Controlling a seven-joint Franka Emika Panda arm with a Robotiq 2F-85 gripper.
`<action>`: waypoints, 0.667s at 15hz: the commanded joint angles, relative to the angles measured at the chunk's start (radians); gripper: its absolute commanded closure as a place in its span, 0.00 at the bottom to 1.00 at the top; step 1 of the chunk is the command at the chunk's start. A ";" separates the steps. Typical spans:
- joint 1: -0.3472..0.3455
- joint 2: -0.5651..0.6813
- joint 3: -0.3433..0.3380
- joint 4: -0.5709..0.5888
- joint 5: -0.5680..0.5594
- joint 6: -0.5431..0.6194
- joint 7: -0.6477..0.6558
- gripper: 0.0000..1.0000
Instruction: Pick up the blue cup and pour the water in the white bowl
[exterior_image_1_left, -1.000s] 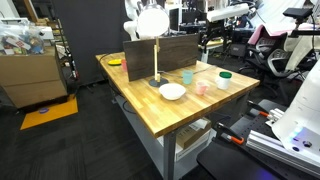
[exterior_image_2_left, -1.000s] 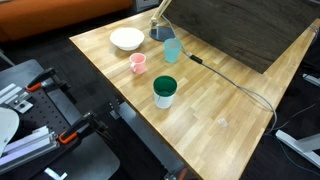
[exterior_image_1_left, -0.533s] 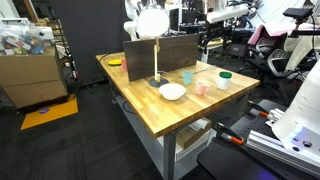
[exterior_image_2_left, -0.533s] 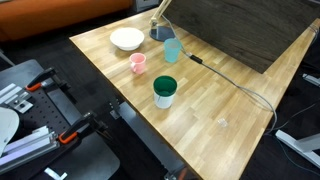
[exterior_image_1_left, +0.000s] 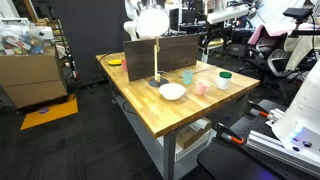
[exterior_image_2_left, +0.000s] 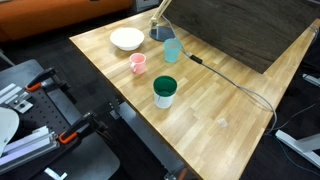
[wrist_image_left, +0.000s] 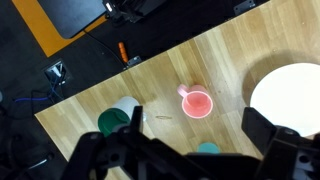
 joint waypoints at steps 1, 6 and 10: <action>-0.006 0.032 -0.007 0.014 -0.026 0.020 -0.029 0.00; -0.011 0.050 -0.016 0.033 -0.064 0.053 -0.007 0.00; -0.012 0.074 -0.021 0.052 -0.075 0.062 -0.007 0.00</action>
